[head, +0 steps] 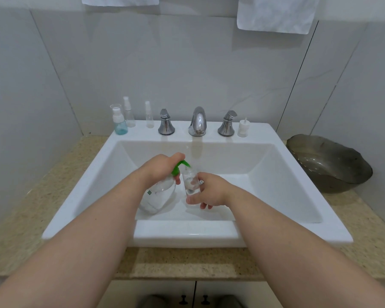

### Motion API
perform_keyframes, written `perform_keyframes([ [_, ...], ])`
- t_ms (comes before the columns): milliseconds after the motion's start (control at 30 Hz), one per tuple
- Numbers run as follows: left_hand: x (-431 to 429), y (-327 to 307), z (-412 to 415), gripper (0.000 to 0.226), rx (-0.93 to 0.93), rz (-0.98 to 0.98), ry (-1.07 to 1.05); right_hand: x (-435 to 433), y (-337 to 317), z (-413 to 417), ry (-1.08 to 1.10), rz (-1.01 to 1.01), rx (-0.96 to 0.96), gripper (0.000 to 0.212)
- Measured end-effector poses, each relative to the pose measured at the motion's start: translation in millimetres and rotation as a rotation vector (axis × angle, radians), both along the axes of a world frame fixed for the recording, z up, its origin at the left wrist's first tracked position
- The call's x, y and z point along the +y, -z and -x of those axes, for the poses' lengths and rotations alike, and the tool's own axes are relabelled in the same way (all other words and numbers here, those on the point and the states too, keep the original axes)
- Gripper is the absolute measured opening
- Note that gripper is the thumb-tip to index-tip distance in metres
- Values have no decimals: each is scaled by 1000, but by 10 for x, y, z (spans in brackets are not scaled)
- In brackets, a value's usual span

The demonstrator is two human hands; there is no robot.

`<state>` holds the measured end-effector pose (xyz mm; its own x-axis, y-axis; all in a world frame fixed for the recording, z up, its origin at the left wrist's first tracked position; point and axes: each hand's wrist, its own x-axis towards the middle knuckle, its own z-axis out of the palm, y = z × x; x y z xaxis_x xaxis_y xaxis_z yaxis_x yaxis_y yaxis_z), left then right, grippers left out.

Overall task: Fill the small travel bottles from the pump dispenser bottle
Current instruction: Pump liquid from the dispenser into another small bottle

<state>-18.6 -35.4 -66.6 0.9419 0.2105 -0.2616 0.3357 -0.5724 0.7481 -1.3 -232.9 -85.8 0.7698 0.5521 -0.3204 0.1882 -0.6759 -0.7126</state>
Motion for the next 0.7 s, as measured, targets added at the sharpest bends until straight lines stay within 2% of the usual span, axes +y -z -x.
perform_keyframes([
  [267, 3, -3, 5, 63, -15, -12, 33, -1, -5, 8, -11, 22, -2, 50],
  [400, -5, 15, 2, 71, -32, -27, 17, -3, -5, 11, -3, 20, 4, 49],
  [567, -18, 13, 21, 95, -65, -45, 9, -1, -11, 12, 12, -11, 11, 49],
  [700, -6, 34, 7, 92, -59, -33, -5, -1, -1, 7, 9, -18, 12, 49],
])
